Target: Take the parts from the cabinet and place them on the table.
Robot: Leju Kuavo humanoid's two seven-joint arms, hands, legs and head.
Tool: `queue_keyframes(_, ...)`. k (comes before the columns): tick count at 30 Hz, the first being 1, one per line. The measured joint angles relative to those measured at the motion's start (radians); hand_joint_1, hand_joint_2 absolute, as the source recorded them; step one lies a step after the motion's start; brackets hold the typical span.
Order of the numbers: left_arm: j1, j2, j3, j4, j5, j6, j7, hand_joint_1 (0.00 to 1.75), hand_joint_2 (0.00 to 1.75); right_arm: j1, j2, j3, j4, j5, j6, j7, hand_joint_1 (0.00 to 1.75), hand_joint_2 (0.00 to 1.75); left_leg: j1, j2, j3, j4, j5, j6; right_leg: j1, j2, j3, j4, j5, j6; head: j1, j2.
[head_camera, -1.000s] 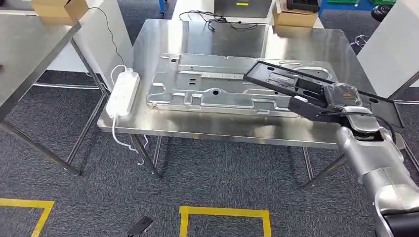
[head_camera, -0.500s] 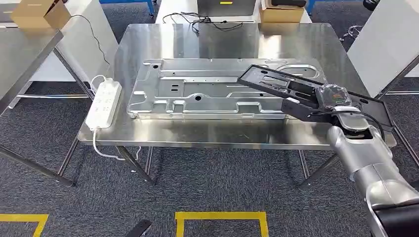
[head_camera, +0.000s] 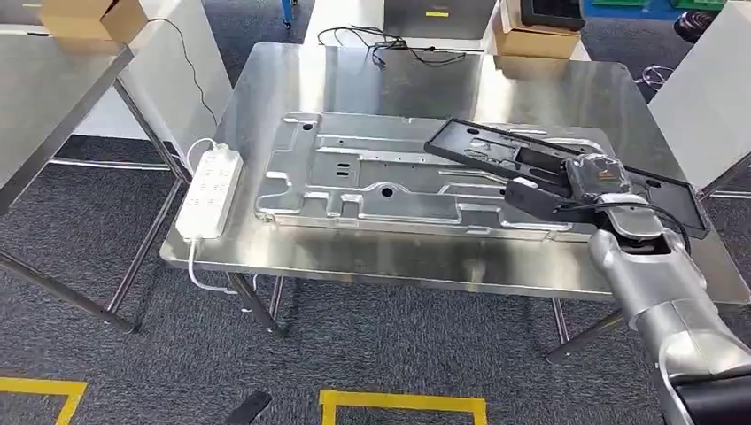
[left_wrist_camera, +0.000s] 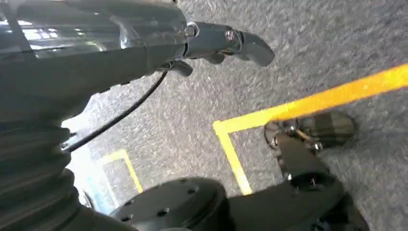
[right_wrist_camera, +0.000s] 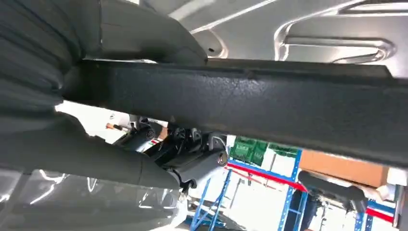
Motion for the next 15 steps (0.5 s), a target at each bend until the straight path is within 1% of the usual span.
queue_keyframes(2,0.000,0.000,0.000,0.000,0.000,0.000,0.000,0.00,1.75,-0.004,0.000,0.000,0.000,0.000,0.000,0.000,1.34,1.75,0.000,-0.002,0.019,0.000,-0.014,-0.006,0.002,0.000,0.069,-0.177,0.111,-0.005,0.002,0.000)
queue_keyframes(3,-0.001,0.000,0.000,0.000,0.000,0.000,-0.001,0.00,1.75,-0.006,0.000,0.000,0.000,0.000,0.000,0.000,1.34,1.75,-0.002,-0.002,0.022,0.000,-0.020,-0.012,0.003,0.000,0.091,-0.222,0.120,-0.009,0.005,0.000)
queue_keyframes(4,-0.003,0.000,0.000,0.000,0.002,0.000,-0.002,0.00,1.75,-0.012,0.001,0.001,0.000,-0.001,0.000,0.000,1.34,1.75,-0.007,-0.004,0.018,0.005,-0.022,-0.016,0.007,0.000,0.112,-0.250,0.103,-0.010,0.006,0.000)
queue_keyframes(5,-0.003,0.000,0.000,0.000,0.003,0.001,-0.002,0.00,1.75,-0.012,0.002,0.002,0.000,-0.001,0.000,0.000,1.34,1.75,-0.006,-0.004,0.017,-0.001,-0.020,-0.019,0.005,0.001,0.110,-0.247,0.101,-0.012,0.003,0.000)
queue_keyframes(6,-0.003,0.000,0.000,0.000,0.003,0.001,-0.003,0.00,1.75,-0.011,0.002,0.002,0.000,-0.001,0.000,0.000,1.34,1.75,-0.006,-0.004,0.020,-0.004,-0.020,-0.020,0.007,0.001,0.110,-0.246,0.099,-0.014,0.000,0.000)
queue_keyframes(7,-0.003,0.000,0.000,0.000,0.003,0.000,-0.003,0.00,1.75,-0.011,0.001,0.002,0.000,-0.001,0.000,0.000,1.34,1.75,-0.006,-0.004,0.022,-0.006,-0.020,-0.023,0.005,0.001,0.111,-0.248,0.099,-0.018,-0.001,0.000)
queue_keyframes(8,-0.003,0.000,0.000,0.000,0.003,0.000,-0.006,0.00,1.75,-0.013,0.001,0.002,0.000,-0.001,0.000,0.000,1.34,1.75,-0.008,-0.004,0.025,-0.009,-0.025,-0.029,-0.004,0.001,0.118,-0.253,0.100,-0.020,-0.001,0.000)
queue_keyframes(9,-0.004,0.000,0.000,0.000,0.003,0.000,-0.010,0.00,1.75,-0.016,0.002,0.002,0.000,-0.001,0.000,0.001,1.34,1.75,-0.010,-0.004,0.029,-0.012,-0.016,-0.019,-0.002,0.002,0.119,-0.253,0.099,-0.018,-0.004,0.000)
queue_keyframes(10,-0.006,0.000,-0.001,0.000,0.003,0.000,-0.013,0.00,1.75,-0.018,0.003,0.002,0.000,-0.001,-0.001,0.001,1.34,1.75,-0.010,-0.003,0.032,-0.015,-0.018,-0.017,0.000,0.004,0.119,-0.252,0.099,-0.018,-0.013,0.000)
queue_keyframes(15,-0.006,0.000,-0.002,0.000,-0.002,-0.004,-0.020,0.00,1.75,-0.016,0.004,0.002,0.000,-0.002,-0.001,-0.001,1.34,1.75,-0.008,0.000,0.036,-0.023,-0.018,-0.017,0.004,0.006,0.118,-0.252,0.097,-0.021,-0.021,0.000)
